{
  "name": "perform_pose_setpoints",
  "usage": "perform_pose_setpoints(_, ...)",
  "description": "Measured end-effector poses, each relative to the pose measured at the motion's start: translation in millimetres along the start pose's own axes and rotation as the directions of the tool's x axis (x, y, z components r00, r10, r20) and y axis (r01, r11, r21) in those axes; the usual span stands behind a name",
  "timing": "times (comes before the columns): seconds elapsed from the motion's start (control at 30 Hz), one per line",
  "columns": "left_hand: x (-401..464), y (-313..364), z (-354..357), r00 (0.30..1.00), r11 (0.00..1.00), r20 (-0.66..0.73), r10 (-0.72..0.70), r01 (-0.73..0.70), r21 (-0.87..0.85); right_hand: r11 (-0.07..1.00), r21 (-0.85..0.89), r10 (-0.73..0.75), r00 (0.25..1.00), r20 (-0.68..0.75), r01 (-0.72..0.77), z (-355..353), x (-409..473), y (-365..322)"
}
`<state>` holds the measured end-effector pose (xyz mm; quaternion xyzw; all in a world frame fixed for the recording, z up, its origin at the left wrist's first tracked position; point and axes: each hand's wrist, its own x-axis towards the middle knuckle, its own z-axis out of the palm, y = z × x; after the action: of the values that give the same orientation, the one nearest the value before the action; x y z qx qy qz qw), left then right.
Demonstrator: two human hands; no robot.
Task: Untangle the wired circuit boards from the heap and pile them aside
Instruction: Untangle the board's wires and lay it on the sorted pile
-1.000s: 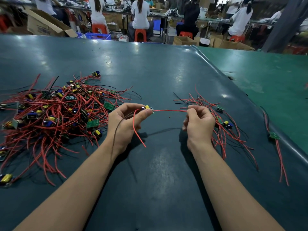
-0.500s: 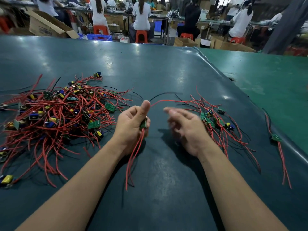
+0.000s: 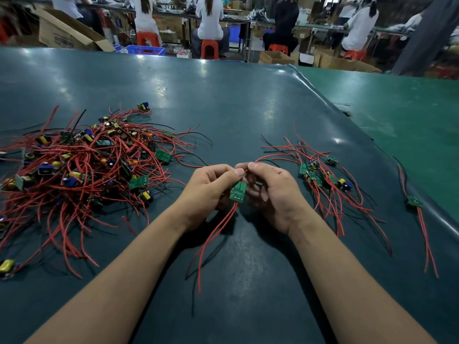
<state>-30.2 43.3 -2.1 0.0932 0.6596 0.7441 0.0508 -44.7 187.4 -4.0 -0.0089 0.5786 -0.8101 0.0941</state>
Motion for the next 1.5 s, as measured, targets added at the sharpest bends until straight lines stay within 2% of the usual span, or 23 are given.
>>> perform_pose_setpoints(0.1, 0, -2, 1, 0.992, 0.973, -0.067, 0.107, -0.091, 0.210, 0.999, -0.039, -0.034, 0.998, -0.046, 0.032, -2, 0, 1)
perform_pose_setpoints(0.17, -1, -4, 2, 0.989, 0.948, -0.049, 0.141, -0.120, 0.294, 0.994, -0.094, -0.062, 0.996, -0.066, 0.055, -2, -1, 1)
perform_pose_setpoints(0.3, -2, -2, 1, 0.993, 0.953, 0.016, 0.121, -0.121, 0.278, 0.995, -0.068, -0.085, 0.987, -0.138, 0.076, -2, -2, -1)
perform_pose_setpoints(0.4, -2, -1, 0, 0.997, 0.982, 0.059, 0.053, -0.063, 0.176, 0.993, 0.087, -0.054, 0.977, -0.208, 0.074, -7, 2, -7)
perform_pose_setpoints(0.53, -4, 0, -2, 0.992, 0.981, 0.125, 0.029, -0.053, 0.189, 0.967, 0.255, 0.054, 0.987, -0.152, -0.014, -10, 2, -10)
perform_pose_setpoints(0.63, -4, 2, -3, 0.990, 0.981, 0.137, 0.032, -0.057, 0.187, 0.974, 0.228, 0.034, 0.984, -0.177, 0.008, -9, 5, -8)
perform_pose_setpoints(0.73, -3, 3, -4, 0.993, 0.986, 0.108, 0.038, -0.055, 0.158, 0.982, 0.098, -0.132, 0.959, -0.251, 0.160, -11, 8, -4)
perform_pose_setpoints(0.77, -3, 4, -4, 0.993, 0.986, 0.111, 0.035, -0.053, 0.160, 0.973, -0.036, -0.227, 0.932, -0.283, 0.226, -12, 9, -2)
perform_pose_setpoints(0.8, -4, 4, -4, 0.993, 0.986, 0.117, 0.033, -0.052, 0.160, 0.923, -0.258, -0.358, 0.885, -0.296, 0.287, -13, 9, 0)
perform_pose_setpoints(0.83, -4, 4, -4, 0.992, 0.986, 0.124, 0.031, -0.051, 0.161, 0.806, -0.495, -0.500, 0.822, -0.274, 0.325, -14, 9, 2)
perform_pose_setpoints(0.87, -4, 4, -5, 0.991, 0.985, 0.130, 0.029, -0.050, 0.163, 0.674, -0.653, -0.608, 0.761, -0.224, 0.346, -13, 9, 4)
perform_pose_setpoints(0.9, -4, 4, -4, 0.991, 0.985, 0.132, 0.027, -0.049, 0.163, 0.589, -0.726, -0.666, 0.723, -0.186, 0.356, -11, 9, 5)
perform_pose_setpoints(0.93, -4, 4, -4, 0.991, 0.987, 0.128, 0.026, -0.046, 0.156, 0.568, -0.740, -0.684, 0.706, -0.181, 0.361, -9, 9, 6)
perform_pose_setpoints(1.0, -4, 5, -4, 0.994, 0.991, 0.109, 0.023, -0.037, 0.130, 0.681, -0.647, -0.614, 0.749, -0.248, 0.343, -9, 11, 5)
perform_pose_setpoints(1.07, -3, 5, -4, 0.995, 0.992, 0.096, 0.023, -0.035, 0.123, 0.860, -0.411, -0.453, 0.825, -0.339, 0.303, -10, 12, 2)
perform_pose_setpoints(1.13, -4, 4, -5, 0.994, 0.991, 0.108, 0.021, -0.035, 0.132, 0.937, -0.207, -0.342, 0.866, -0.365, 0.283, -12, 12, -2)
perform_pose_setpoints(1.3, -3, 5, -6, 0.989, 0.986, 0.146, 0.026, -0.049, 0.157, 0.971, 0.097, -0.177, 0.932, -0.317, 0.218, -11, 11, -9)
perform_pose_setpoints(1.4, -5, 5, -5, 0.984, 0.986, 0.178, 0.021, -0.050, 0.158, 0.981, 0.112, -0.117, 0.945, -0.306, 0.158, -11, 8, -11)
perform_pose_setpoints(1.5, -6, 6, -5, 0.985, 0.988, 0.173, 0.019, -0.045, 0.148, 0.981, 0.093, -0.130, 0.930, -0.344, 0.172, -11, 9, -10)
